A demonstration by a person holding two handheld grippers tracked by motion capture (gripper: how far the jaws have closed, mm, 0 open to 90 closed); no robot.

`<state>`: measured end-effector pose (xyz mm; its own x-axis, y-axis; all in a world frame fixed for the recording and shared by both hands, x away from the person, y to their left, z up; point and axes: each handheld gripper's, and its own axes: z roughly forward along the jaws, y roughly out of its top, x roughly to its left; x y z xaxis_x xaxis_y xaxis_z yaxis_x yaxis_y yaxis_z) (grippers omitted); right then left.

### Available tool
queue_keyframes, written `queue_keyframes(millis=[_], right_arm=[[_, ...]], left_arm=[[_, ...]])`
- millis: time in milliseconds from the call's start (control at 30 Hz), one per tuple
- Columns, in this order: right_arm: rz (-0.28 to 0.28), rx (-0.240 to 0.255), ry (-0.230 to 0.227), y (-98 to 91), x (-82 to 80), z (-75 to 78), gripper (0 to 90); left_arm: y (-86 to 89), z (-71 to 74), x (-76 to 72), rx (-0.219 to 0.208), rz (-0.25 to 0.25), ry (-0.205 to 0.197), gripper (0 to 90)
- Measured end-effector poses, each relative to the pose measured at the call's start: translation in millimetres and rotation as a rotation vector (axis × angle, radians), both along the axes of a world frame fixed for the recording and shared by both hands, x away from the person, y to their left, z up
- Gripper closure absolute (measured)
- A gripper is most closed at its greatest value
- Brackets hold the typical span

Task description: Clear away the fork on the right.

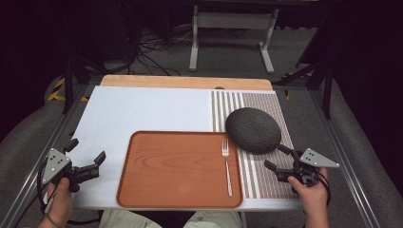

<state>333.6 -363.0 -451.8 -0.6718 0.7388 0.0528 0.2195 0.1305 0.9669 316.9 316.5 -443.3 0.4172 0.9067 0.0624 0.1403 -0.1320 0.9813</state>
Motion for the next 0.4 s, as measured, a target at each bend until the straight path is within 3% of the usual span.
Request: queue_keyframes(millis=[400], right_arm=[[-0.017,0.014,0.008,-1.4,0.8,-0.1,13.6]], left_arm=[[-0.2,0.1,-0.2,0.001,-0.003,-0.002,0.1]])
